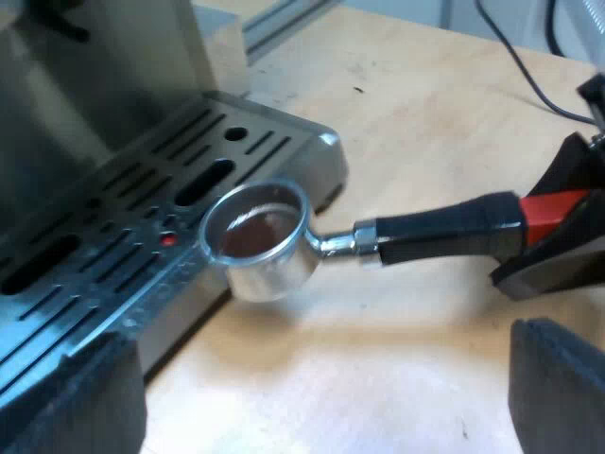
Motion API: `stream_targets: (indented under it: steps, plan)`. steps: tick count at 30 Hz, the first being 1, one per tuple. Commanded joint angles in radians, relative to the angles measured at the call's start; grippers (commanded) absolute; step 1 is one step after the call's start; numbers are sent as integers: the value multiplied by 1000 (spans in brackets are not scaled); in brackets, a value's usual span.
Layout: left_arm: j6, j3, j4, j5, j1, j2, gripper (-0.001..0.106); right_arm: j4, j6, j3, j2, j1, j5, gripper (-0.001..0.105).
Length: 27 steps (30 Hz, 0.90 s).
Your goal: Grind coffee beans and then tamp
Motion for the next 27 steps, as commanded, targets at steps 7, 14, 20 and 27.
stream_targets:
  steps: [7, 14, 20, 27]
  plan:
    - [16, 50, -56, 9, -6, -5, 79, -138, -22, 90, -14, 0, 8, 0]
    - [16, 90, -60, 14, -6, 2, 79, -153, -22, 133, -14, 0, -19, 0]
    - [16, 94, -65, 14, -6, 17, 79, -153, -22, 166, -14, 0, -66, 0]
    - [16, 94, -76, 18, -6, 18, 79, -141, -22, 172, -14, 0, -107, 0]
